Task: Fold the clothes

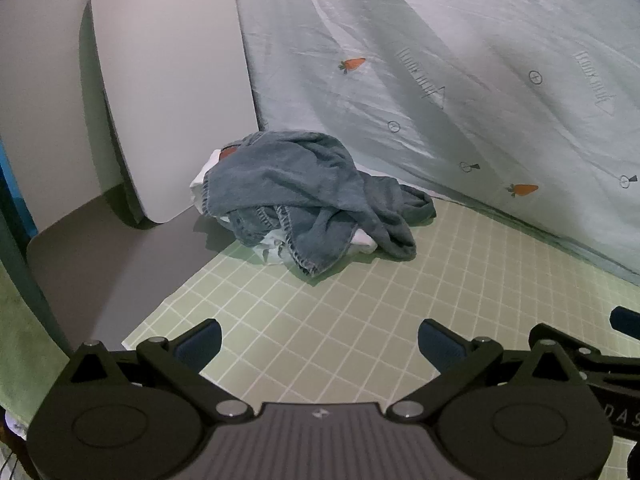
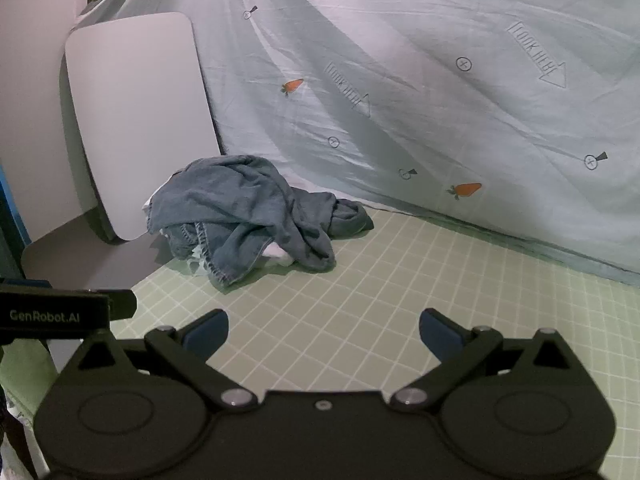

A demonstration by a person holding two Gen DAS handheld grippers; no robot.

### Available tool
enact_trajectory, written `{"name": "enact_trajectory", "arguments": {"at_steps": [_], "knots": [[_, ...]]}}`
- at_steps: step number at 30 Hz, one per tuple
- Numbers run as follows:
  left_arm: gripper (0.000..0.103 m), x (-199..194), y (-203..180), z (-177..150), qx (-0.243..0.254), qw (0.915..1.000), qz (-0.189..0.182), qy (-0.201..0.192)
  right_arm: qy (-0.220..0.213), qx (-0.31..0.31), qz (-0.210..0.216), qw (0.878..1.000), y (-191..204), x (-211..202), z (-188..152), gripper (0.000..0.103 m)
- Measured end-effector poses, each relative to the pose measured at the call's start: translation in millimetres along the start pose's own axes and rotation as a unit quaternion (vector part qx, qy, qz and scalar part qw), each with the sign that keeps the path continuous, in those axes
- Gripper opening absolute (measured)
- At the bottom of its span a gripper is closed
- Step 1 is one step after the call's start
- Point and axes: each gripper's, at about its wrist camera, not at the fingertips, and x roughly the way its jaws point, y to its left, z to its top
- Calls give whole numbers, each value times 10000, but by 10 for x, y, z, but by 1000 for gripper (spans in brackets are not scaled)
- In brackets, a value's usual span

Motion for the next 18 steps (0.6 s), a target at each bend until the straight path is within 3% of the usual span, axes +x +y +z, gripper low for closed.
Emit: {"name": "enact_trajectory", "arguments": {"at_steps": [18], "knots": [[103,-23,-38,22,42,10000,44,33,-15,27,-21,10000,2,-5,-14,103]]}}
